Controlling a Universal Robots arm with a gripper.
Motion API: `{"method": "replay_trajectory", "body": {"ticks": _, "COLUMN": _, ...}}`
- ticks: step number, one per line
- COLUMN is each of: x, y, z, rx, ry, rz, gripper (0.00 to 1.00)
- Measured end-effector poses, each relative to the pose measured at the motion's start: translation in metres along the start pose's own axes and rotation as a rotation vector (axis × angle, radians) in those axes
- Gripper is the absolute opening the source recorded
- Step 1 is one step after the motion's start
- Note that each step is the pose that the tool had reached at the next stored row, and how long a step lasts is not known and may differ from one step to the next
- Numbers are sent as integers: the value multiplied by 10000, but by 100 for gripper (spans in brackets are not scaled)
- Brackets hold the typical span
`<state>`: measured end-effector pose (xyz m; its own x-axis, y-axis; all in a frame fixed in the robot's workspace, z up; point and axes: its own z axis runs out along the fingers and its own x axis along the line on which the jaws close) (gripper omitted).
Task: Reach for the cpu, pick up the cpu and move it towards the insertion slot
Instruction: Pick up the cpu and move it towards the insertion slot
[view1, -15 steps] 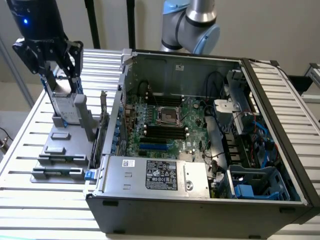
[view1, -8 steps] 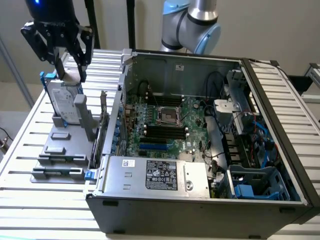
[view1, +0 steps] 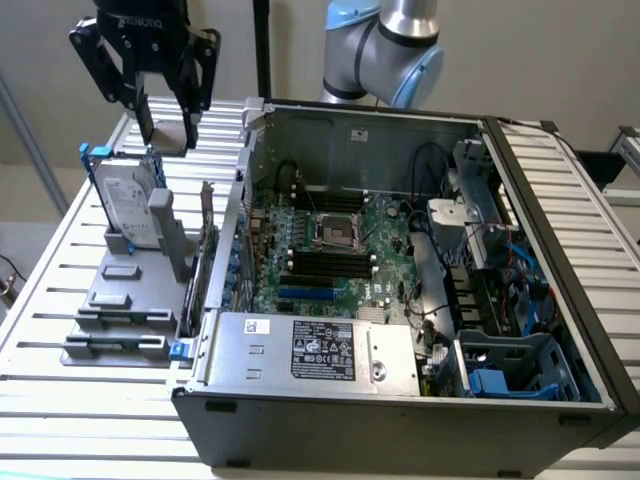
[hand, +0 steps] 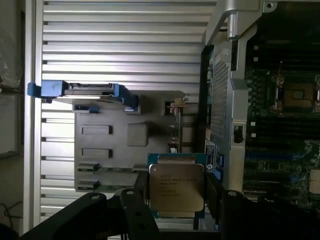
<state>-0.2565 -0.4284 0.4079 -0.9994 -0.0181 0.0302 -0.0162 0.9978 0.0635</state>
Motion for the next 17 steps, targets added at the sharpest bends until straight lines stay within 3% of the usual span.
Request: {"method": "replay_trajectory", "body": {"ticks": 17, "x": -771, "y": -10, "z": -27, "rx": -1, "ry": 8, "rz": -1, "gripper": 55}}
